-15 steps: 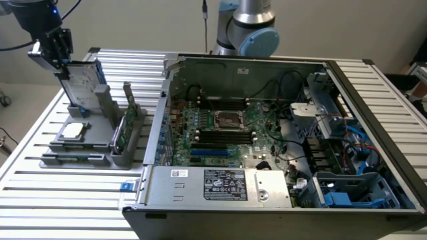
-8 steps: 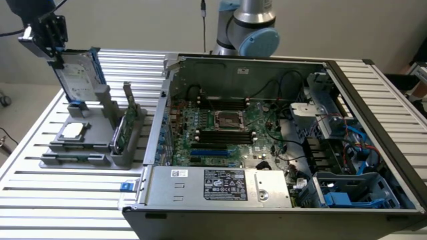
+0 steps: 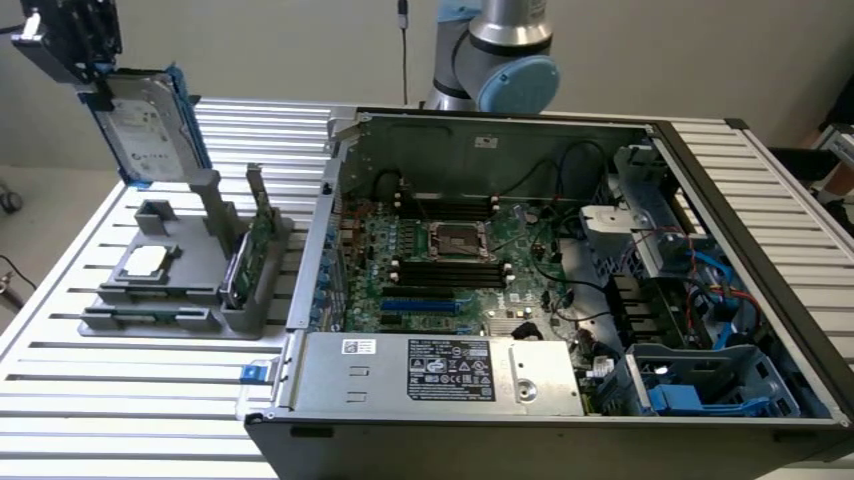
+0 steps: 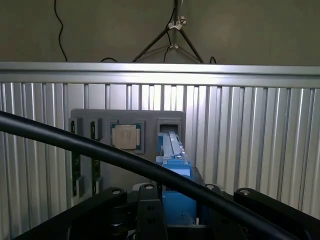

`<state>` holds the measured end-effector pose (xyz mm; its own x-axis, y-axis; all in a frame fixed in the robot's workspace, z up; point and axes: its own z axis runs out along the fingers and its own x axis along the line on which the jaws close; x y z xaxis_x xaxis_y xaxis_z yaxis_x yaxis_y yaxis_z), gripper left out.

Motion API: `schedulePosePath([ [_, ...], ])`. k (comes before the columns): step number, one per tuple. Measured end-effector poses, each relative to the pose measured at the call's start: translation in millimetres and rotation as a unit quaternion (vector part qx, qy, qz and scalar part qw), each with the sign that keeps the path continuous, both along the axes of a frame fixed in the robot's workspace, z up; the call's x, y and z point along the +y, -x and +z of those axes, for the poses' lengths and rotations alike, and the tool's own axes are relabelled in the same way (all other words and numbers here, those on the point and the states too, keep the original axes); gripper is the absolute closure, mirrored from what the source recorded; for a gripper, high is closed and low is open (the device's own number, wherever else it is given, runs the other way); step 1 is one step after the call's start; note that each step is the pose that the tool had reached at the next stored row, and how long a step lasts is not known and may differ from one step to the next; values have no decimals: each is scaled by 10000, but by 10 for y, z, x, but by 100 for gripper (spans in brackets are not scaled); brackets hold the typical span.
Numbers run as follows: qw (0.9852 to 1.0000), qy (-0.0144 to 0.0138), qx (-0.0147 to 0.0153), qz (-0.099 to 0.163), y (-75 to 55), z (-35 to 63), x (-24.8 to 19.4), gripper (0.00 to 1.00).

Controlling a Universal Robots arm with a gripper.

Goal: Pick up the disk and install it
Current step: 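Pick up the disk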

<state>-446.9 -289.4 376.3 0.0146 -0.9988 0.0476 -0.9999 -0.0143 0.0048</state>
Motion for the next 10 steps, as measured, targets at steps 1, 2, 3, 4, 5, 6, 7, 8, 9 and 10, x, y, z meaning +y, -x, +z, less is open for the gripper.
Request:
schedulePosePath([
  [1,10000,0,1,0,-1,45,0,67],
  [2,10000,0,0,1,-3,90,-1,67],
  [3,10000,0,0,0,-8,136,-2,67],
  [4,10000,0,1,1,-20,182,-5,67],
  [5,10000,0,0,1,-38,226,-8,67],
  [6,10000,0,0,1,-60,272,-10,67],
  [7,10000,0,0,0,-86,316,-12,67],
  [8,10000,0,-1,0,-121,361,-15,67],
  [9,10000,0,1,0,-166,411,-21,67],
  [10,10000,0,1,0,-211,455,-27,67],
])
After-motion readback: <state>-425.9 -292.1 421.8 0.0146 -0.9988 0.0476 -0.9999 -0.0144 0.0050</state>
